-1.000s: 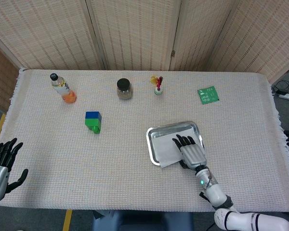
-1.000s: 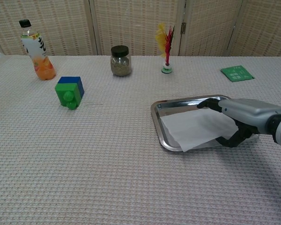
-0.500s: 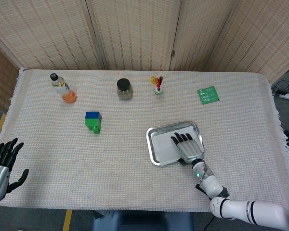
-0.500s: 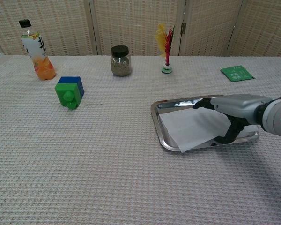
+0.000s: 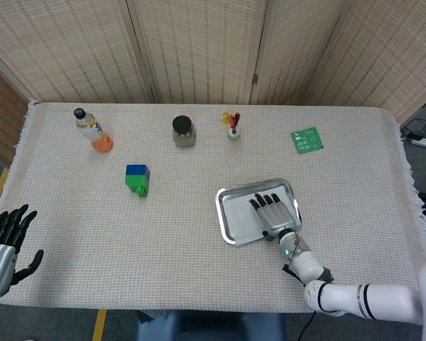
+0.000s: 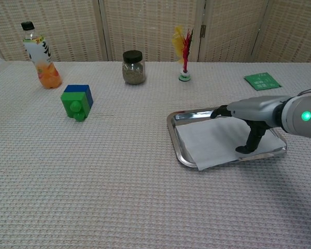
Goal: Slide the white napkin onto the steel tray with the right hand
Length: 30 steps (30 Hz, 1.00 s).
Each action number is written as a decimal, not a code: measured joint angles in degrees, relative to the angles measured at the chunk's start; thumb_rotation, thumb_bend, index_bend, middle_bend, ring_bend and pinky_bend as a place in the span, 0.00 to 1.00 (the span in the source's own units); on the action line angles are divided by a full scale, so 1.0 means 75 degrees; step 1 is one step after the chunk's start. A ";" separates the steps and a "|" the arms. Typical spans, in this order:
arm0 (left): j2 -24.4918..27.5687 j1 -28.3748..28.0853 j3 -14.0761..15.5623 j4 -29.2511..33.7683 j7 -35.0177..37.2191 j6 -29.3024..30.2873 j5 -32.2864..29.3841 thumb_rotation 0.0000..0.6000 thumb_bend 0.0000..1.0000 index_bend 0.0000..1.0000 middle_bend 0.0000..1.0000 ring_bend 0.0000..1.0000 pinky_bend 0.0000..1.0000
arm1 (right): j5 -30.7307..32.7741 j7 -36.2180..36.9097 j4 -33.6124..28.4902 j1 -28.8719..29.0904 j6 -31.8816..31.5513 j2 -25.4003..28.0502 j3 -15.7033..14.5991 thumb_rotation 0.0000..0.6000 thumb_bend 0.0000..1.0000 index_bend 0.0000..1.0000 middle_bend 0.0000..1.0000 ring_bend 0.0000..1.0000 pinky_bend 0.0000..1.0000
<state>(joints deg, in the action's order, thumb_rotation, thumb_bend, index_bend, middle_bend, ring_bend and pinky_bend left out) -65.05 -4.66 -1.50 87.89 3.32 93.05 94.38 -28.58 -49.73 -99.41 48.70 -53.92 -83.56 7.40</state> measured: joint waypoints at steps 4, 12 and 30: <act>0.0020 0.0002 0.0003 0.0001 0.0042 -0.0005 -0.0009 1.00 0.44 0.00 0.00 0.00 0.00 | -0.0210 0.0378 -0.0007 -0.0005 0.0011 -0.0049 -0.0018 1.00 0.41 0.00 0.00 0.00 0.00; 0.0031 0.0027 0.0004 -0.0003 0.0070 0.0055 0.0012 1.00 0.44 0.00 0.00 0.00 0.00 | -0.1645 0.2097 -0.0866 -0.0618 0.0583 0.0857 -0.0194 1.00 0.41 0.00 0.02 0.00 0.00; -0.0047 0.0001 -0.0007 -0.0006 -0.0088 0.0015 0.0011 1.00 0.44 0.00 0.00 0.00 0.00 | -0.3277 0.2256 -0.2066 -0.1100 0.1073 0.2452 -0.1634 1.00 0.41 0.00 1.00 1.00 0.96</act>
<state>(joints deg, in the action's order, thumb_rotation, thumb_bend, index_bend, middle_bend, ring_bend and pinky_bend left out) -65.41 -4.66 -1.56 87.85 2.65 93.16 94.47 -53.16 -32.81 -114.90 40.45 -45.88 -65.17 -4.86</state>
